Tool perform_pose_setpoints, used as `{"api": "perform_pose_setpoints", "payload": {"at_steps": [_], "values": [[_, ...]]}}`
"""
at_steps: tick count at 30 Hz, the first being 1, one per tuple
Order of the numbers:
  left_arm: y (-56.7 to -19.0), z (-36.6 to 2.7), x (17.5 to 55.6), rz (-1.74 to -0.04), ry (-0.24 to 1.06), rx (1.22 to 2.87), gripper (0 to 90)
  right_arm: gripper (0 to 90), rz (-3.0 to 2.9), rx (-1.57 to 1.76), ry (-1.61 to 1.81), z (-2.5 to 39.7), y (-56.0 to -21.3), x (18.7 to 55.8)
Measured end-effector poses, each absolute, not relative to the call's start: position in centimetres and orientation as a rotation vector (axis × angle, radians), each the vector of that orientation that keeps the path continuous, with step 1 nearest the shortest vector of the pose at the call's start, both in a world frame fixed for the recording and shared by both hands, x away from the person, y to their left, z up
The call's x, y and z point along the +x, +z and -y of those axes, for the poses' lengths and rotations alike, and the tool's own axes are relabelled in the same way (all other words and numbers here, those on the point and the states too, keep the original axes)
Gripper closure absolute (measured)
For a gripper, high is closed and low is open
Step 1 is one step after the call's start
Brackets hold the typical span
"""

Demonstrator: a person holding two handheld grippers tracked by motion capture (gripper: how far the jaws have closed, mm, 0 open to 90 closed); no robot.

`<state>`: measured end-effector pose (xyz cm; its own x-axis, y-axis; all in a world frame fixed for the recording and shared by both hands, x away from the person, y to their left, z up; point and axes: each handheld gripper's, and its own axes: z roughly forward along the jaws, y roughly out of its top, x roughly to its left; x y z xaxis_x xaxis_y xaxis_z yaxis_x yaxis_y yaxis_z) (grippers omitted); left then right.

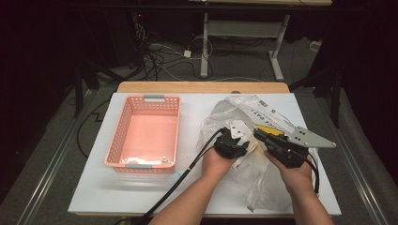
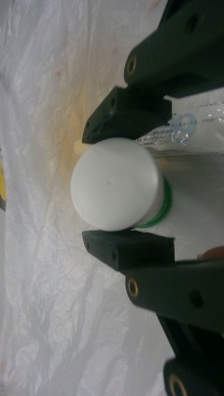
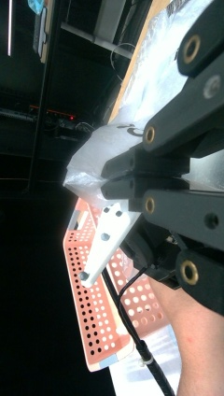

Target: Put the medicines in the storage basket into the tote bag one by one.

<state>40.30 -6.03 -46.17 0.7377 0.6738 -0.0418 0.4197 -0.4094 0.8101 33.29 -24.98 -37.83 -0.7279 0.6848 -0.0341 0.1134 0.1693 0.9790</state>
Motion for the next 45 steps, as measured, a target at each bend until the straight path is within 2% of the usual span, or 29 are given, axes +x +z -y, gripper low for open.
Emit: {"api": "perform_pose_setpoints", "payload": {"at_steps": [11,20,25,29,34,40,45], "values": [[-44.8,5.6,38.9,-0.787,0.34,2.063,33.5,90.0,-1.972,0.759,1.591,25.2,-37.7,33.3],[-44.4,4.7,36.5,-0.771,0.329,2.054,28.4,90.0,-1.972,0.755,1.591,25.2,-37.7,33.2],[-44.4,3.6,34.7,-0.714,0.234,2.03,25.5,90.0,-1.973,0.757,1.592,25.2,-37.7,33.2],[-44.7,2.9,33.7,-0.697,0.175,2.021,18.6,90.0,-1.973,0.754,1.592,25.2,-37.7,33.2],[-44.6,1.8,32.4,-0.668,0.165,2.026,13.9,90.0,-1.972,0.75,1.589,25.1,-37.7,33.2],[-44.0,0.2,31.2,-0.667,0.174,2.041,0.0,90.0,-1.974,0.756,1.586,25.1,-37.6,33.1],[-43.3,-1.9,30.1,-0.671,0.204,2.03,0.0,90.0,-1.975,0.757,1.583,25.1,-37.6,33.1]]}}
